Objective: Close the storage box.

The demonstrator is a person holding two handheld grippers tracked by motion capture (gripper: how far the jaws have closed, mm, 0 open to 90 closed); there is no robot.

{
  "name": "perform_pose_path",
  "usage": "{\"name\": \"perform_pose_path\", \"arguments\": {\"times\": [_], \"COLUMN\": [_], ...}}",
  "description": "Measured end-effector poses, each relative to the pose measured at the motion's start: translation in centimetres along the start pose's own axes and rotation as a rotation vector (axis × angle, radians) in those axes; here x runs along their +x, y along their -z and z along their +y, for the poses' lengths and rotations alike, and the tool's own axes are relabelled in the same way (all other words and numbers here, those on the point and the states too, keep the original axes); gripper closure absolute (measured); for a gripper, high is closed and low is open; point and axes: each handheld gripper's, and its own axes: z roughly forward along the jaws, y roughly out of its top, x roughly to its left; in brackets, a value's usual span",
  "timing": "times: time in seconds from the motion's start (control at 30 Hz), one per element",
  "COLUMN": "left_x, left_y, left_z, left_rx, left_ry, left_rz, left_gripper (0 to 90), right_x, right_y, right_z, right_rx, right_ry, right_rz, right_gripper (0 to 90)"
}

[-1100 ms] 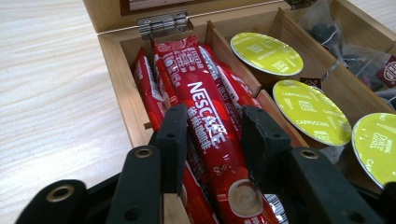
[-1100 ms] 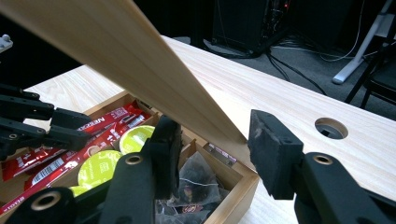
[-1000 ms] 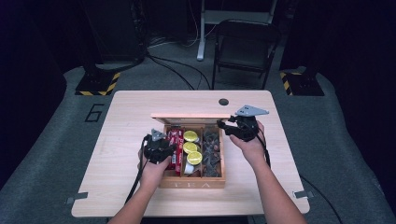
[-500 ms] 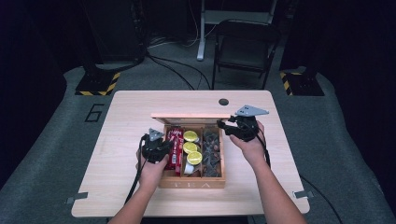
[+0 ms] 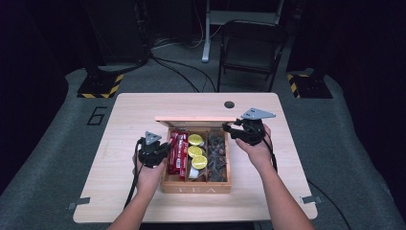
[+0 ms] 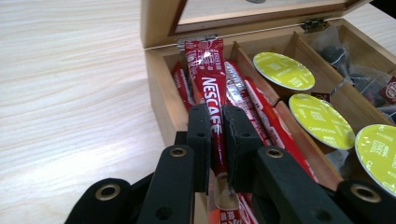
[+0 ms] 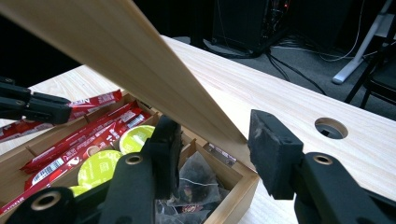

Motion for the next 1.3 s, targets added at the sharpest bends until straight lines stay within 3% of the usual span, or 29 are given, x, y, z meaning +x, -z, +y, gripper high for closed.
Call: {"name": "perform_pose_path", "arguments": {"times": [0.07,0.43,0.7,1.3], "left_x": [0.5,3.4,4.4,7.6], "left_y": [0.3,1.8,2.3,4.8], "left_z": [0.0,0.0,0.1,-0.7], "left_rx": [-0.002,-0.007,-0.03,-0.035], "left_ry": [-0.011,0.026,0.06,0.077], "left_rz": [0.01,0.057,0.083,0.144], "left_gripper": [81.7,81.6,81.6,81.6], "right_x": [0.0,0.0,0.0,0.1], "right_y": [0.0,0.0,0.0,0.0], "right_z": [0.0,0.0,0.0,0.0], "right_rx": [0.0,0.0,0.001,0.002], "right_ry": [0.0,0.0,0.001,0.004], "right_rz": [0.0,-0.001,-0.001,-0.005], "right_gripper": [54.3,54.3,54.3,54.4]}}
